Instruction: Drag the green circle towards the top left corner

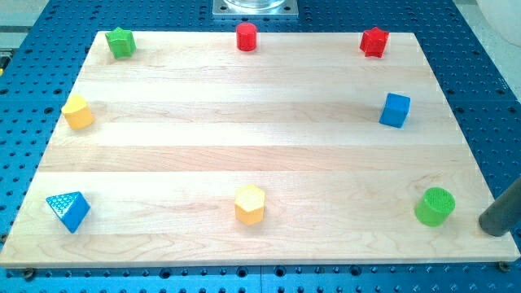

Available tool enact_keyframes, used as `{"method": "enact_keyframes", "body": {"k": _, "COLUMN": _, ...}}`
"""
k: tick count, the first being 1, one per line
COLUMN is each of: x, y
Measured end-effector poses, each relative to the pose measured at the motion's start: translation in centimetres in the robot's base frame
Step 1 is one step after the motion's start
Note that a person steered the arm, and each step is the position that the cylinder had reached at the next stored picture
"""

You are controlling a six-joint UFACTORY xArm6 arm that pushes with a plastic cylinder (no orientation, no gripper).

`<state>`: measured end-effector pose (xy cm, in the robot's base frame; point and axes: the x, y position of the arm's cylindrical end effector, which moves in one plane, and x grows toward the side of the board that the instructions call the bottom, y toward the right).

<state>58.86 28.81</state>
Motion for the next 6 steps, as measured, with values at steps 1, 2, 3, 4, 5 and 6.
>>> {"method": "enact_keyframes", "body": {"k": 1, "x": 0.0, "y": 0.0}}
{"method": "enact_keyframes", "body": {"k": 2, "x": 0.5, "y": -0.4}}
{"method": "enact_keyframes", "body": {"k": 3, "x": 0.5, "y": -0.7}}
{"method": "enact_keyframes", "body": {"k": 4, "x": 0.4, "y": -4.3}}
{"method": "enact_keyframes", "body": {"k": 5, "x": -1.1, "y": -6.2}}
{"method": "enact_keyframes", "body": {"k": 6, "x": -3.2, "y": -9.0}}
